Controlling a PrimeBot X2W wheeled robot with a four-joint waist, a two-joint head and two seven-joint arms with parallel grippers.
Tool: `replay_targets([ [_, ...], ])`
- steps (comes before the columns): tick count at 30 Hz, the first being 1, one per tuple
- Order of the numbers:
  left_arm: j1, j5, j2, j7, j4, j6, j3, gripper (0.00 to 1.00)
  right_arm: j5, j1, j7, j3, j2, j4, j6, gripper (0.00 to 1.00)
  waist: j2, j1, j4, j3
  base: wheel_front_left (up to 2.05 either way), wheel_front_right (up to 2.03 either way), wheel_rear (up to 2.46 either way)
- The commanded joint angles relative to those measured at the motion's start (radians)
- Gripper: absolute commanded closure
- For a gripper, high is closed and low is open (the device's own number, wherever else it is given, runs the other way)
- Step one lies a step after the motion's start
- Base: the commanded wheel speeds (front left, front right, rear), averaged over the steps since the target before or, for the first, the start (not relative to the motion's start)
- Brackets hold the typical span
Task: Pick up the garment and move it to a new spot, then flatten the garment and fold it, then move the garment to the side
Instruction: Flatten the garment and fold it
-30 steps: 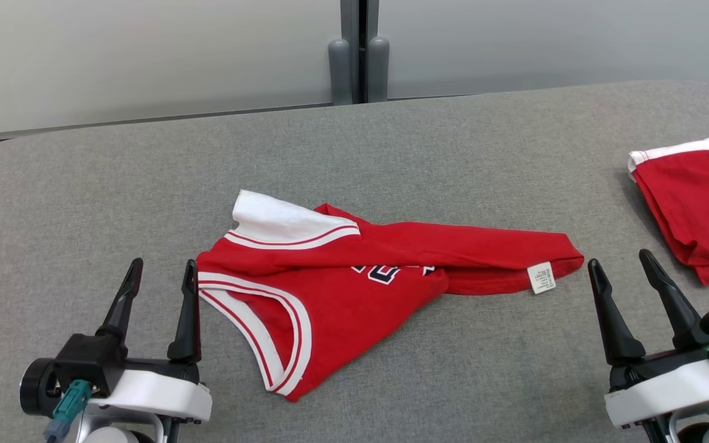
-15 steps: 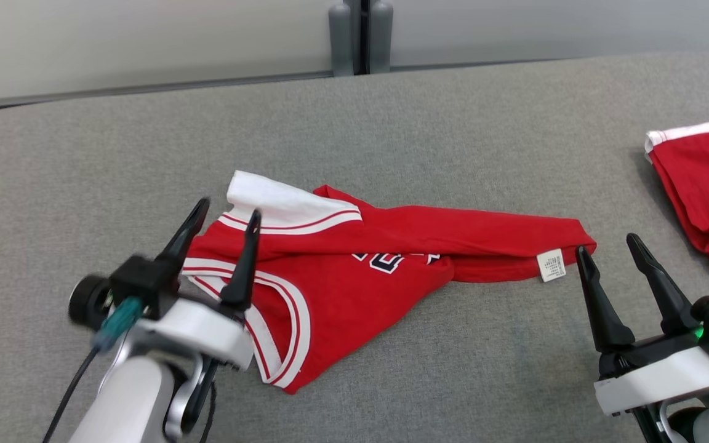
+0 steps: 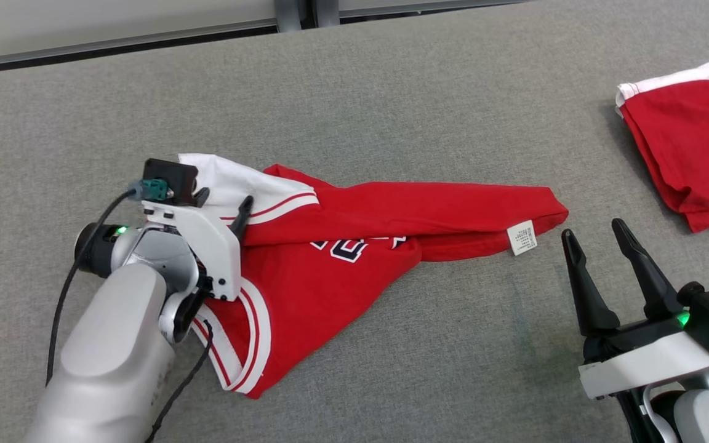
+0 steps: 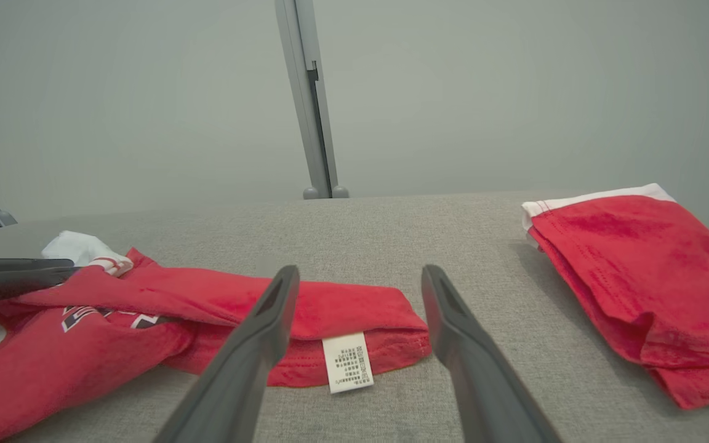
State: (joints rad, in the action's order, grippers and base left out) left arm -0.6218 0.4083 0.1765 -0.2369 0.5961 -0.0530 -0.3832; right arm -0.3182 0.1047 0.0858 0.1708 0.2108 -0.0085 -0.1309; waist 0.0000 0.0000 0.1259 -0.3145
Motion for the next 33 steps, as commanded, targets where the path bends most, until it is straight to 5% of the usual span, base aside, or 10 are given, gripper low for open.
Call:
replay_targets([
  [1,-0.022,0.012,0.000,-0.013,0.021,-0.003,0.006,0.00,-0.007,0.016,0.008,0.000,-0.001,0.003,0.000,0.00,0.0000,0.0000,0.006,-0.007,0.00,0.00,0.00],
  [3,-0.052,0.030,-0.009,-0.049,0.074,-0.009,0.010,0.00,-0.010,0.019,0.011,0.004,-0.002,0.011,0.000,0.00,0.0000,0.0000,0.010,-0.010,0.00,0.00,0.00],
  [5,-0.069,0.040,-0.010,-0.064,0.116,-0.015,0.012,0.56,-0.014,0.024,0.014,0.008,-0.003,0.016,0.000,0.00,0.0000,0.0000,0.013,-0.014,0.00,0.00,0.00],
  [6,-0.075,0.039,-0.008,-0.065,0.134,-0.016,0.008,1.00,-0.017,0.027,0.015,0.011,-0.004,0.018,0.000,0.00,0.0000,0.0000,0.015,-0.015,0.00,0.00,0.00],
  [20,-0.114,-0.032,0.001,0.183,0.156,-0.011,-0.036,1.00,-0.035,0.025,0.028,0.000,0.002,0.035,0.000,0.00,0.0000,0.0000,-0.004,0.002,0.00,0.00,0.00],
  [27,-0.010,-0.044,0.021,0.275,-0.030,0.018,-0.042,1.00,-0.030,-0.003,0.013,-0.023,0.003,0.018,0.000,0.00,0.0000,0.0000,-0.037,0.038,0.00,0.00,0.00],
  [33,0.245,-0.025,0.068,0.237,-0.302,0.080,-0.050,1.00,-0.029,-0.028,0.005,-0.035,-0.001,0.004,0.000,0.00,0.0000,0.0000,-0.054,0.061,0.00,0.00,0.00],
])
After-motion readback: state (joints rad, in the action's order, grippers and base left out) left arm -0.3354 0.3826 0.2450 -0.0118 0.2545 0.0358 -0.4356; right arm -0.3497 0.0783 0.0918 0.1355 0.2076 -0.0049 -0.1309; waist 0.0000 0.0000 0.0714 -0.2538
